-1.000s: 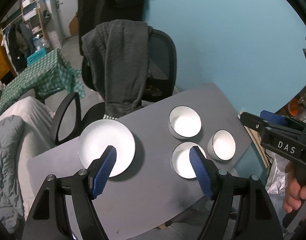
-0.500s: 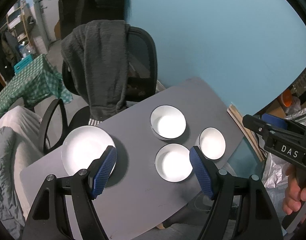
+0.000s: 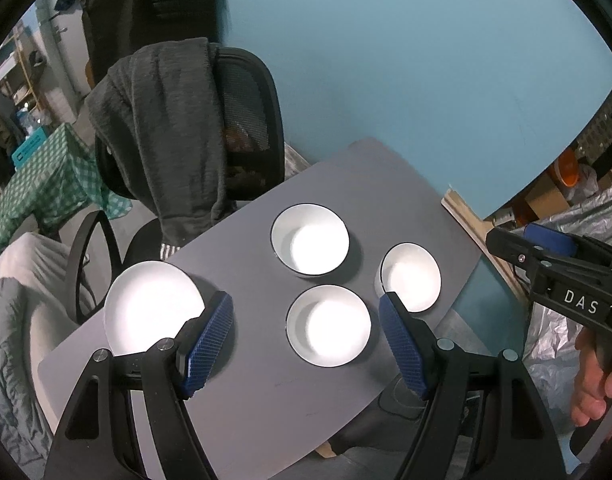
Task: Organize plates and bowls
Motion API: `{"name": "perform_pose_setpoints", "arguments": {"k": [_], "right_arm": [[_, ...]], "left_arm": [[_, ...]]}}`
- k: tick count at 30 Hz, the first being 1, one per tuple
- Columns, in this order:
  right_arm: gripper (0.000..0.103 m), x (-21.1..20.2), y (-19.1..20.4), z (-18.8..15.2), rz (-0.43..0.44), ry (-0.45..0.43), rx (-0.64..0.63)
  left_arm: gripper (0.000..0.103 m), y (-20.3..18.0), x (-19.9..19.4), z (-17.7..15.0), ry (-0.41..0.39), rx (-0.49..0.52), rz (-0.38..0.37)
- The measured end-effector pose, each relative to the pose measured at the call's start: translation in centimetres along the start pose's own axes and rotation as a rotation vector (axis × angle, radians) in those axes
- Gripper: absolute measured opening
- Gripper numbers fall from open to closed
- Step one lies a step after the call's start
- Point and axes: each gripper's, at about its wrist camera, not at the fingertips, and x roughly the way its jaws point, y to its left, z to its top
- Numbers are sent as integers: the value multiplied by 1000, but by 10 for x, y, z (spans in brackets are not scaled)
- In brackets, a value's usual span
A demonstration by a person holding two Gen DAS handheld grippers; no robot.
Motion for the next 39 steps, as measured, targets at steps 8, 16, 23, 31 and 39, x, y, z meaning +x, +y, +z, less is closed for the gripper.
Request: {"name": "perform_pose_setpoints", "arguments": {"k": [8,16,23,31,39], "right_arm": [[64,25,-11,-10,41,60,18],[64,76,-10,-31,133,162,-2],[64,121,3,-54,204,264,-32],[64,155,17,-71,286,387,-20],[57,187,13,-68,313,441,54]], "left_arm": [[77,1,27,-5,38,30,8],[77,13,74,-19,109,61,29],[77,22,105,-31,158,83,55],[77,37,138,-48,242,32,22],[77,38,172,-54,294,35,16]]}}
